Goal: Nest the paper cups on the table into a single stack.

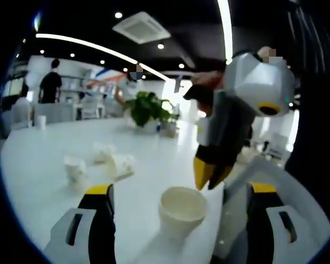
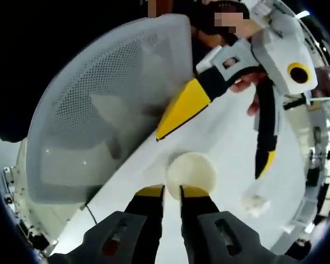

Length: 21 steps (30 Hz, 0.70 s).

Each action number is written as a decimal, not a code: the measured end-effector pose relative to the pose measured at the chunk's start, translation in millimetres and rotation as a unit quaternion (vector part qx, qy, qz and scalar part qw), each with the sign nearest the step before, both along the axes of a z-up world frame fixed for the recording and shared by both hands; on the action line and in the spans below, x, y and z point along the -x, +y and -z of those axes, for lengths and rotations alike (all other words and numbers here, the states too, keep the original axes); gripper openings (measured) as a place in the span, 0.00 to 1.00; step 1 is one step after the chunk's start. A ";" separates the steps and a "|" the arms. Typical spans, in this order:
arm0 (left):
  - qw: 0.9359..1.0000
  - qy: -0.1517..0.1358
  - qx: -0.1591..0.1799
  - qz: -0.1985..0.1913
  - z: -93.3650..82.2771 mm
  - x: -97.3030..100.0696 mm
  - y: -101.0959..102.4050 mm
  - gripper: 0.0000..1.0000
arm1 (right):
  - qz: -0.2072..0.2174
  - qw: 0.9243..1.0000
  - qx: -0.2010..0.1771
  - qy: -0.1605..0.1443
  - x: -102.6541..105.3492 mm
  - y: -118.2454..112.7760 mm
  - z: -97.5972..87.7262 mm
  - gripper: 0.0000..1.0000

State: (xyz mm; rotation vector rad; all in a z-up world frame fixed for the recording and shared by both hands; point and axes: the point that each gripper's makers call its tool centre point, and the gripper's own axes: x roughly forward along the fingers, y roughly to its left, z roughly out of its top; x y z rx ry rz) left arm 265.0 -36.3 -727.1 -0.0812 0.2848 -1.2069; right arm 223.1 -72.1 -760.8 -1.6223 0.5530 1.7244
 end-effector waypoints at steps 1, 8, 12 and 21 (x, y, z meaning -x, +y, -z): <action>1.000 0.001 0.001 -0.001 -0.6 -0.5 0.4 0.99 | 0.004 1.000 -0.004 0.004 1.9 -0.3 -0.3 0.07; 1.000 0.000 0.002 -0.012 -5.1 -7.3 5.3 0.99 | 0.027 0.999 -0.025 0.003 1.9 -3.6 -6.1 0.07; 1.000 0.000 0.003 -0.015 -8.5 -8.6 6.5 0.99 | 0.054 0.997 -0.047 0.010 1.2 -5.2 -10.0 0.07; 1.000 -0.004 0.001 -0.014 -14.1 -7.7 5.9 0.99 | 0.090 0.982 -0.161 0.036 6.0 8.6 -31.9 0.13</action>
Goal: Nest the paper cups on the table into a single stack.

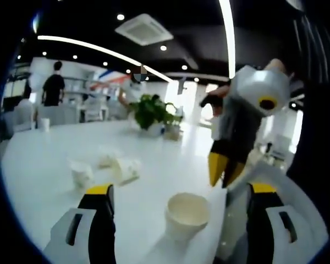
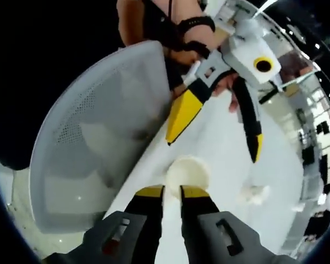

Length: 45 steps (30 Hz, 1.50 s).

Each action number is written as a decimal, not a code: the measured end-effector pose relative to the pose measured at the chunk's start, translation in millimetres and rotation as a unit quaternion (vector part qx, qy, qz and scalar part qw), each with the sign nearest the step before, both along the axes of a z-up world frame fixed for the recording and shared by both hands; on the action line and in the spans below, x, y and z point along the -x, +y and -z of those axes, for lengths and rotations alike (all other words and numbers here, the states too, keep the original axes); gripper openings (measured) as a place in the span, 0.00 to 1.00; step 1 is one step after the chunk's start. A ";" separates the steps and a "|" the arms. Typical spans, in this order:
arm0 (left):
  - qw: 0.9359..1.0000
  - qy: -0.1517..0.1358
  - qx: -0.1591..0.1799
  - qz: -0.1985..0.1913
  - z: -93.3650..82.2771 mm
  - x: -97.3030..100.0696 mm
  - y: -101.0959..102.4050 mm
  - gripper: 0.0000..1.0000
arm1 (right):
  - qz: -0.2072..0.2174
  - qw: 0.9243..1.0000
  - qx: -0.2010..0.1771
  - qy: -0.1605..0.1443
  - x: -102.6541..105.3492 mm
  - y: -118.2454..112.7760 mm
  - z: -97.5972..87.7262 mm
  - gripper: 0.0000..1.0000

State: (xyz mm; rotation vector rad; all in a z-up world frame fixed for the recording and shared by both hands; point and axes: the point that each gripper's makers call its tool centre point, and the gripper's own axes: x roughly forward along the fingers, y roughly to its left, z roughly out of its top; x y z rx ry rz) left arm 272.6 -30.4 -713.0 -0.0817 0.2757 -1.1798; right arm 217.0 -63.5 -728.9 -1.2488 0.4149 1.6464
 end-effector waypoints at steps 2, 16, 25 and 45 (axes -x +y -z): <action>1.000 0.001 0.002 -0.004 -1.6 -0.6 0.9 0.99 | 0.013 1.000 -0.026 0.001 -1.3 2.2 -5.1 0.25; 1.000 -0.002 -0.005 -0.015 -10.3 2.7 11.1 0.99 | 0.132 0.982 -0.138 0.009 -20.1 -11.1 -31.0 0.50; 1.000 -0.001 -0.006 -0.020 -10.8 4.4 12.3 0.99 | 0.210 0.941 -0.265 0.016 -34.1 -3.7 -60.6 1.00; 0.998 -0.016 0.008 -0.067 -18.5 -4.8 23.2 0.99 | 0.303 0.881 -0.364 0.022 -37.9 -21.9 -69.7 1.00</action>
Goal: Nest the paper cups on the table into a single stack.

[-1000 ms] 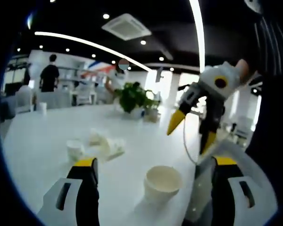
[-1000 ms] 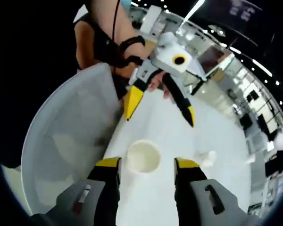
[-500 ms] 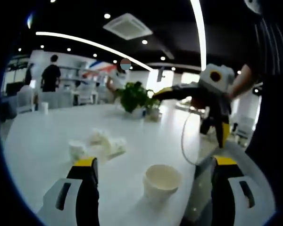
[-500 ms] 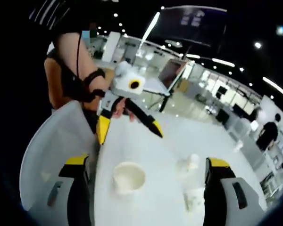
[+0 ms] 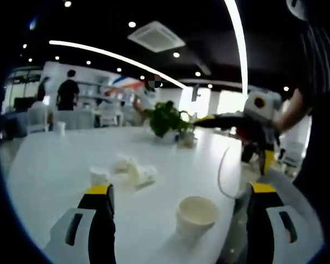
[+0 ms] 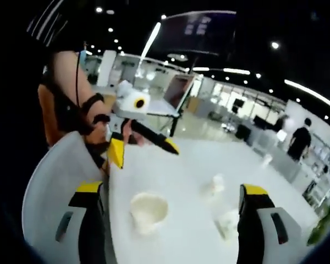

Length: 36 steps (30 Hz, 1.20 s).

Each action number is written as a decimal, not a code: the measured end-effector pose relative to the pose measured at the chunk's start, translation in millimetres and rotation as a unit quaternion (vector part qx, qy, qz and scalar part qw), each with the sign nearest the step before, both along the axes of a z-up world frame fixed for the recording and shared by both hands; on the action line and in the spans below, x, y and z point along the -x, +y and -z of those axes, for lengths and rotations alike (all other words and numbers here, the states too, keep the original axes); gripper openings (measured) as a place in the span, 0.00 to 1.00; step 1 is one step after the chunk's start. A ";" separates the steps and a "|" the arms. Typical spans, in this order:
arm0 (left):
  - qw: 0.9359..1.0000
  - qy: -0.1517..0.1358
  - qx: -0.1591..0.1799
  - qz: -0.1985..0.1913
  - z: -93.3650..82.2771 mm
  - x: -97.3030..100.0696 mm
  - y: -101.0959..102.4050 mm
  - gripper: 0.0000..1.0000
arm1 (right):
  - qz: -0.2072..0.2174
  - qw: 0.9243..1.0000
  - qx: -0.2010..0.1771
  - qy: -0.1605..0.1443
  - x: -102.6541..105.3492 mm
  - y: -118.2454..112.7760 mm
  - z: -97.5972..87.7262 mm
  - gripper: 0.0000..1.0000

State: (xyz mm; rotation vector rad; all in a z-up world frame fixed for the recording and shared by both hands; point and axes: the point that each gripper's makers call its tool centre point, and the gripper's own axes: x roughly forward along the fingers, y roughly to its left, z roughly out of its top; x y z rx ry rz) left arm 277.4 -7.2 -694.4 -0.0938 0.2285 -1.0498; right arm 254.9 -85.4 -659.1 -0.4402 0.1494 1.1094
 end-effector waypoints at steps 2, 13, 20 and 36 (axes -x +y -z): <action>1.000 -0.007 -0.002 -0.009 -1.8 -2.4 1.5 0.99 | 0.013 1.000 -0.023 0.008 -0.1 -2.6 -3.1 1.00; 0.998 -0.032 -0.004 -0.059 -10.7 -26.5 18.0 0.99 | 0.078 0.994 -0.074 0.017 -11.8 -22.4 -10.4 0.99; 0.996 -0.028 -0.012 -0.084 -2.3 -41.6 25.2 0.99 | 0.081 0.994 -0.071 0.016 -7.8 -23.9 -7.6 0.96; 0.992 -0.024 -0.024 -0.121 15.6 -84.2 31.9 0.99 | 0.097 0.992 -0.079 0.029 -5.4 -28.1 2.5 0.92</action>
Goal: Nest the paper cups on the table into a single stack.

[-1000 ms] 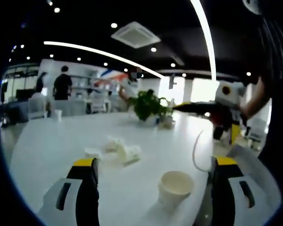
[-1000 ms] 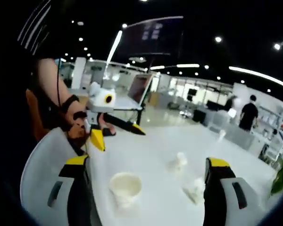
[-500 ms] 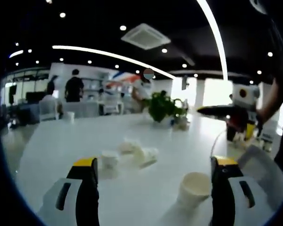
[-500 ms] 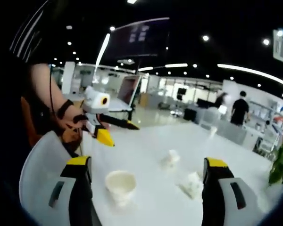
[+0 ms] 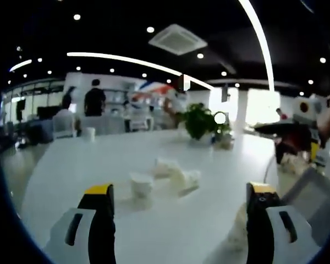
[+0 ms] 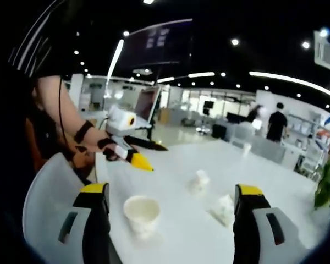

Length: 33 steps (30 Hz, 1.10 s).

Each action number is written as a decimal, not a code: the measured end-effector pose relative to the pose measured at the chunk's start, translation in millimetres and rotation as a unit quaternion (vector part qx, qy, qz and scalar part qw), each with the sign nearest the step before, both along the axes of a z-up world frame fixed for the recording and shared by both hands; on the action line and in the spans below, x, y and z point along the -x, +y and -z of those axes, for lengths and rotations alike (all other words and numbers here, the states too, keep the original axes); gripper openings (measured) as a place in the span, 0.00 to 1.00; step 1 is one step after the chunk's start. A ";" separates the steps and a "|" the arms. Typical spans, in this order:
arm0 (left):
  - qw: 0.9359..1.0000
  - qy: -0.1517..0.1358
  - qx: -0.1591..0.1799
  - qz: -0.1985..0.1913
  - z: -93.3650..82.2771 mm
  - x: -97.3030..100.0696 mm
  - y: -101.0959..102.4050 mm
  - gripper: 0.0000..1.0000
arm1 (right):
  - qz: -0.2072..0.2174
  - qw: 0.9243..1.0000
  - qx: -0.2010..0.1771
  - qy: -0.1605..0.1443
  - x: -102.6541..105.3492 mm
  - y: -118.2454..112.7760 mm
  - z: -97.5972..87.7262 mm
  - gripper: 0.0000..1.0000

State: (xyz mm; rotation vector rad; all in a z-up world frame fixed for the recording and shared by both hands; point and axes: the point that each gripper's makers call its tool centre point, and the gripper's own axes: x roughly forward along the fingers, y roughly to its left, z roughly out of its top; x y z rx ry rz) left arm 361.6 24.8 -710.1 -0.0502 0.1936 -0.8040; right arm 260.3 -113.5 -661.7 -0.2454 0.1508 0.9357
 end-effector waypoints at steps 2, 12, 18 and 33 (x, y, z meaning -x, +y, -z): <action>1.000 -0.006 -0.003 -0.004 2.7 -6.7 -0.5 0.99 | 0.002 1.000 0.002 0.005 -0.9 -0.4 2.8 0.91; 1.000 -0.014 -0.014 -0.021 20.4 -38.6 -3.2 0.99 | 0.003 1.000 -0.004 0.010 -7.0 1.3 11.2 0.86; 0.999 -0.027 -0.021 -0.024 29.1 -57.6 -7.4 0.98 | 0.003 1.000 -0.012 0.015 -10.4 4.5 16.3 0.85; 0.999 -0.027 -0.017 -0.031 53.6 -89.8 -26.4 0.97 | 0.011 0.999 -0.016 0.028 -9.5 6.7 25.1 0.82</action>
